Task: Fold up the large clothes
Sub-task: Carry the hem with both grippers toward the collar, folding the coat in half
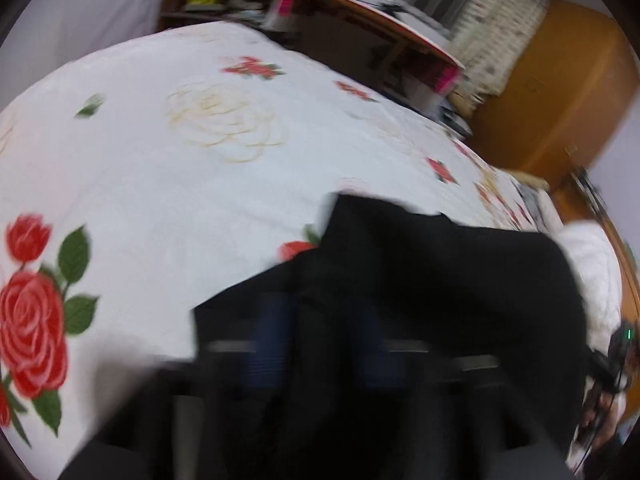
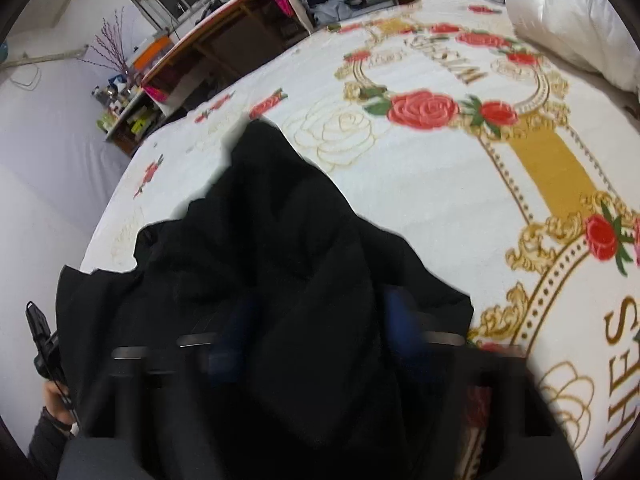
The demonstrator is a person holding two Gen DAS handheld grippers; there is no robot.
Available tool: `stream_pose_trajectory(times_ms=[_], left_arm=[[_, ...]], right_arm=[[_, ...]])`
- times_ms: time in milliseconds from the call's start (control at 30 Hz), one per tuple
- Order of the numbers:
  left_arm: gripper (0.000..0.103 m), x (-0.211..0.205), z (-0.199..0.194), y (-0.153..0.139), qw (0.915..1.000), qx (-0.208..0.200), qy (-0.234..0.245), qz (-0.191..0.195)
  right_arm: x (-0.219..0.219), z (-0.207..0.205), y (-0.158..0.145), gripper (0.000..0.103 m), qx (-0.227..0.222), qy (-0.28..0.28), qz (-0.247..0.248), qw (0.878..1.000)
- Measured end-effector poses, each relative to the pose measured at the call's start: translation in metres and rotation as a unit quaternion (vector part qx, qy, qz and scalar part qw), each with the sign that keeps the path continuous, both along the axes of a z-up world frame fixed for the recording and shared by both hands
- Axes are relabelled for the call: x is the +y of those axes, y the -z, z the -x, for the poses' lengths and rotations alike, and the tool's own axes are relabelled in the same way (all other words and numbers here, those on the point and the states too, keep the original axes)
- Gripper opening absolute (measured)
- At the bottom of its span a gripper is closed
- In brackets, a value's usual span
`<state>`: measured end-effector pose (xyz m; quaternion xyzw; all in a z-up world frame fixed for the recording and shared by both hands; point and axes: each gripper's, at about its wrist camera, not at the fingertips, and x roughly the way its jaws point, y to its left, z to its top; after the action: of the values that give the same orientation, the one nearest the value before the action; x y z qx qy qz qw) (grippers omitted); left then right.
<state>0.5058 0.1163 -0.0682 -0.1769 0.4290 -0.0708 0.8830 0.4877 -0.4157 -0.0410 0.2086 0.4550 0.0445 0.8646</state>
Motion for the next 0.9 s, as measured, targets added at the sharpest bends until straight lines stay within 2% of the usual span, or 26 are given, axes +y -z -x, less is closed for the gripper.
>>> stream_pose_trajectory(times_ms=[33,100,233,300,333,400,433,567,600,633,667,733,800,867,900], left_arm=[[0.012,-0.008,0.0,-0.006,0.9995,-0.007,0.005,-0.03],[0.009,-0.013,0.003,-0.019,0.9981,-0.03,0.003,-0.053],[0.001,0.004,0.001,-0.049,0.9941,-0.077,-0.057,-0.051],[0.0,0.009,-0.012,-0.045,0.9902,-0.07,-0.083,-0.088],[0.0,0.011,-0.019,-0.037,0.9908,-0.056,-0.086,-0.089],[0.0,0.016,-0.03,-0.016,0.9931,-0.017,-0.095,-0.066],[0.0,0.014,-0.03,-0.009,0.9941,-0.011,-0.088,-0.061],[0.001,0.008,-0.015,-0.01,0.9968,-0.038,-0.062,-0.033],[0.004,0.007,-0.013,-0.011,0.9977,-0.04,-0.05,-0.023],[0.018,0.006,-0.013,-0.012,0.9985,-0.041,-0.036,-0.011],[0.051,0.003,-0.014,-0.013,0.9989,-0.04,-0.025,-0.001],[0.081,-0.007,-0.02,-0.012,0.9993,-0.038,-0.001,0.007],[0.081,-0.015,-0.029,-0.004,0.9998,-0.015,0.015,0.006],[0.08,-0.017,-0.038,0.01,0.9996,0.027,0.006,0.009],[0.073,-0.018,-0.041,0.017,0.9988,0.047,0.003,0.012]], right_arm=[[0.002,0.001,-0.003,0.016,-0.002,0.005,0.008,1.0],[0.012,0.003,-0.016,0.015,-0.024,-0.001,0.038,0.999],[0.002,0.001,-0.04,0.015,-0.059,0.026,0.034,0.997],[0.0,-0.01,-0.038,0.015,-0.052,0.035,0.042,0.997],[0.0,-0.019,-0.029,0.015,-0.036,0.04,0.056,0.997],[-0.003,-0.031,-0.008,0.015,-0.006,0.049,0.055,0.997],[-0.003,-0.036,0.002,0.015,0.003,0.049,0.056,0.997],[0.001,-0.04,0.021,0.018,0.013,0.043,0.062,0.997],[-0.002,-0.039,0.021,0.019,0.011,0.044,0.055,0.997],[-0.006,-0.038,0.021,0.021,0.011,0.041,0.043,0.998],[-0.009,-0.038,0.022,0.022,0.011,0.039,0.034,0.999],[-0.012,-0.036,0.02,0.025,0.011,0.037,0.024,0.999],[-0.012,-0.033,0.017,0.025,0.004,0.037,0.022,0.999],[-0.009,-0.032,0.016,0.025,0.004,0.035,0.026,0.999],[-0.007,-0.032,0.015,0.025,0.004,0.033,0.031,0.999]])
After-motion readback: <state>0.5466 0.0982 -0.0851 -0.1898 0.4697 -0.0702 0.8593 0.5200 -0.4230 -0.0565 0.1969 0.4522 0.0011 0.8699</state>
